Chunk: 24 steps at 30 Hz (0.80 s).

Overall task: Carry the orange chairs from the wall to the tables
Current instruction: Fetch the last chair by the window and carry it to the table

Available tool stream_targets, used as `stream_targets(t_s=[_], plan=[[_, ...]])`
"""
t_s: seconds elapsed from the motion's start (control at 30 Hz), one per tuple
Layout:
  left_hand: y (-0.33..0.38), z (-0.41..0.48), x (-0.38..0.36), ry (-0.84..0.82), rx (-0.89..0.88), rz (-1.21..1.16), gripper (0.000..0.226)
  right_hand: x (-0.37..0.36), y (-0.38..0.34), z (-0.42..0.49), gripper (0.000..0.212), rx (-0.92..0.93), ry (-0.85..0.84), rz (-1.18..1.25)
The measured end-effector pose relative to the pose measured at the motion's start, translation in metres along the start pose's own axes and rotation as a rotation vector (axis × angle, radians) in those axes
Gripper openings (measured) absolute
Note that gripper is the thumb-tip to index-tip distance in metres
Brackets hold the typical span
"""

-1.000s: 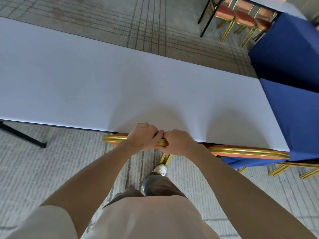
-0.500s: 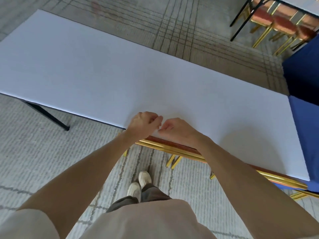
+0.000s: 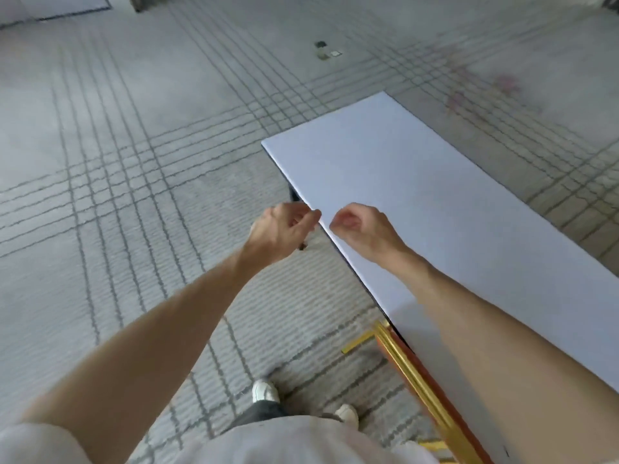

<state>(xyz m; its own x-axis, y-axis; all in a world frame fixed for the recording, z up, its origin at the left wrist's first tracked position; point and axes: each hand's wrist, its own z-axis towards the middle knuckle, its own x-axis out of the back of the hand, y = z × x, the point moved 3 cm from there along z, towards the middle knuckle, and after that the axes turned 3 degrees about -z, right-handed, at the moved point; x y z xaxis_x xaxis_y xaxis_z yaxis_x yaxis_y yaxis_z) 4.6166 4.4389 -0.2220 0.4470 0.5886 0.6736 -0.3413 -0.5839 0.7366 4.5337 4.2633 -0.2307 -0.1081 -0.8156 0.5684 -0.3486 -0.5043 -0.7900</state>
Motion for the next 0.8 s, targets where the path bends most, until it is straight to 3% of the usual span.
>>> stream_targets(t_s=[0.23, 0.47, 0.67, 0.8], plan=[[-0.103, -0.021, 0.178, 0.398, 0.19, 0.029, 0.051, -0.116, -0.166, 0.095, 0.024, 0.326, -0.144, -0.044], [-0.245, -0.056, 0.385, 0.735, 0.341, -0.021, 0.052, -0.292, -0.364, 0.183, 0.027, 0.587, -0.242, -0.092], [-0.33, -0.096, 0.504, 0.849, 0.441, -0.08, 0.069, -0.41, -0.481, 0.214, 0.032, 0.679, -0.399, -0.071], [-0.377, -0.106, 0.577, 0.916, 0.482, -0.088, 0.068, -0.475, -0.551, 0.239, 0.034, 0.728, -0.469, -0.063]])
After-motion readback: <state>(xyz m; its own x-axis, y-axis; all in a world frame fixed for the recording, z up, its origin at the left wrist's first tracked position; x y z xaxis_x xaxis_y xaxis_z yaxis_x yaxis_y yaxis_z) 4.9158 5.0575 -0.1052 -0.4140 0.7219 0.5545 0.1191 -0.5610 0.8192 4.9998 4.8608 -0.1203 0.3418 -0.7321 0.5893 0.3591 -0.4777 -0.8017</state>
